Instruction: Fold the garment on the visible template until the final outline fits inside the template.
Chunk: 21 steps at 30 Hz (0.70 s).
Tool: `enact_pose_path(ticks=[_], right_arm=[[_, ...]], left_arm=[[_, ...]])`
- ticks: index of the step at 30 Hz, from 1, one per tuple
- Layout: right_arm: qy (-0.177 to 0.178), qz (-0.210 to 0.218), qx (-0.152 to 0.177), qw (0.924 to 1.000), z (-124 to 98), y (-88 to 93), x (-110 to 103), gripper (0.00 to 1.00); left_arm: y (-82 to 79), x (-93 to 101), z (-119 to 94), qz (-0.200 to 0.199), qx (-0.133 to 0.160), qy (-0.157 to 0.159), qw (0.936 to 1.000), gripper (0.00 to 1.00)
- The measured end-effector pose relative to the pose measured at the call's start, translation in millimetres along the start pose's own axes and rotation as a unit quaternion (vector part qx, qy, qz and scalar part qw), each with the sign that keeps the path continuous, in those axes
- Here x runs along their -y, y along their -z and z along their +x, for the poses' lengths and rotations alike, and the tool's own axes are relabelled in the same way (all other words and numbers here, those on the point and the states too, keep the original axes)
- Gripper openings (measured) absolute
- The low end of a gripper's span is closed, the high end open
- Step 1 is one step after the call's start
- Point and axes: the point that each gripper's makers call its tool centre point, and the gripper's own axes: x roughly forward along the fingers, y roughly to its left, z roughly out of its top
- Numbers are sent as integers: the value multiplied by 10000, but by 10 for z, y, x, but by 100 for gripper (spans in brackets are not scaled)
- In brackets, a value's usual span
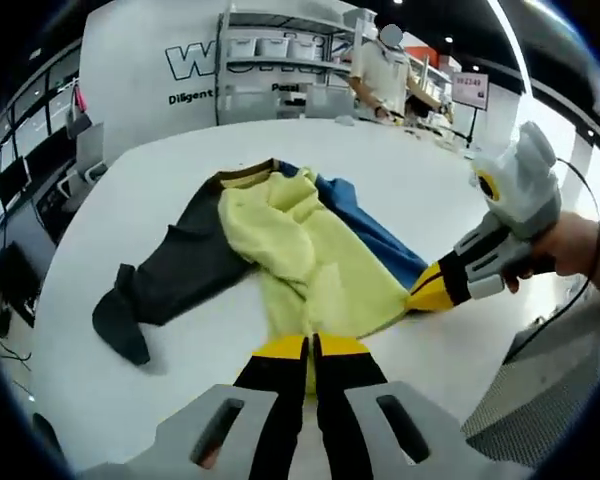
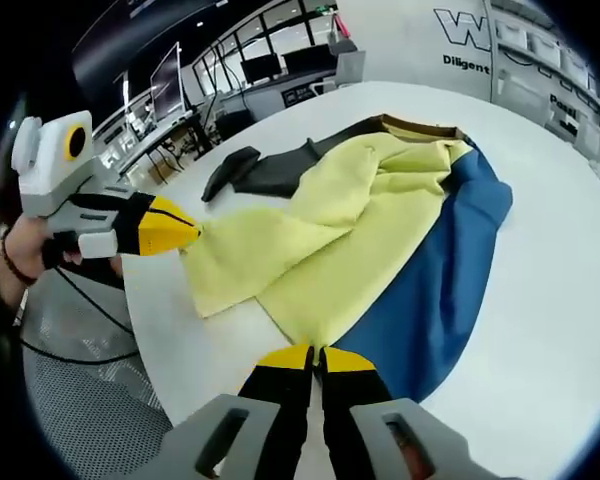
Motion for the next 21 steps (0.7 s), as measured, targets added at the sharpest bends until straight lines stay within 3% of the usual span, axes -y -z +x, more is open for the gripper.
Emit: enact_pose_path(ticks=[11,13,21], right_arm=[[63,12,-227,9997,-82,119,69,0],[5,109,-303,9995,-98,149,52,0],[65,132,-405,9991,-159,225,122,0]], left_arm=[[97,-255,-41,222,-124,-277,9993,0],[113,-327,-56,38,-126,-366,9992,0],[221,-475,-84,107,-229,-547,9982,0]])
